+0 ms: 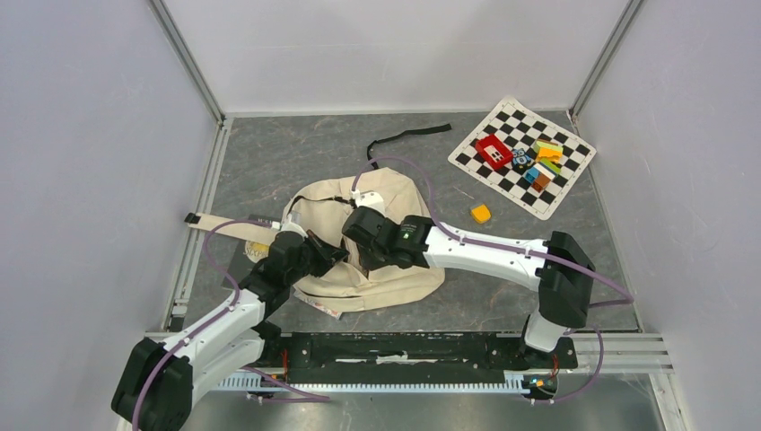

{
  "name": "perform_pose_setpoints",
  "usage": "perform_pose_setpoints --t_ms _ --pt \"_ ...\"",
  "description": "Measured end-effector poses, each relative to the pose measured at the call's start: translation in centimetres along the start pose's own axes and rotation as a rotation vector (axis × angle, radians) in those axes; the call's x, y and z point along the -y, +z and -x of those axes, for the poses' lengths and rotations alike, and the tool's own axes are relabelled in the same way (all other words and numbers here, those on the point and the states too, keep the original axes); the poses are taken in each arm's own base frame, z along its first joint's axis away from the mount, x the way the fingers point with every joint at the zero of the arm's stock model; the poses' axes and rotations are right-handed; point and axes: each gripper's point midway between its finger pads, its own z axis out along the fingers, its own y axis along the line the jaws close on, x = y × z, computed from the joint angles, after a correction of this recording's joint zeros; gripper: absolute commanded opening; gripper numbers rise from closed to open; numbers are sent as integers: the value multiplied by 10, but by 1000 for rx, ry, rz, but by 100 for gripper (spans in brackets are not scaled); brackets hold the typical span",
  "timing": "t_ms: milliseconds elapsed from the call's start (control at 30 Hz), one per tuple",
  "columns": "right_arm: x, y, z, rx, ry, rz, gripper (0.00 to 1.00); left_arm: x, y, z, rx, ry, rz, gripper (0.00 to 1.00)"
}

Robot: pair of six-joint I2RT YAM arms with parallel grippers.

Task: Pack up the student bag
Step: Place the stationery in the student bag.

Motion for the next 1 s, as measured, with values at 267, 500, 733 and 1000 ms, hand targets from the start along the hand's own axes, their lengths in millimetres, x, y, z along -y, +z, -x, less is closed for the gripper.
perform_pose_setpoints --t_ms 267,500,733,1000 --pt "-3 7 9 32 40 -22 0 -1 1 0 -2 -3 3 2" --pt "-2 20 16 79 54 -51 0 0 2 1 -2 -3 -3 2" --pt "10 34 9 87 41 -115 0 1 2 1 -2 -5 -5 2" --pt "23 43 -11 45 17 -152 0 0 2 1 -7 -8 -7 2"
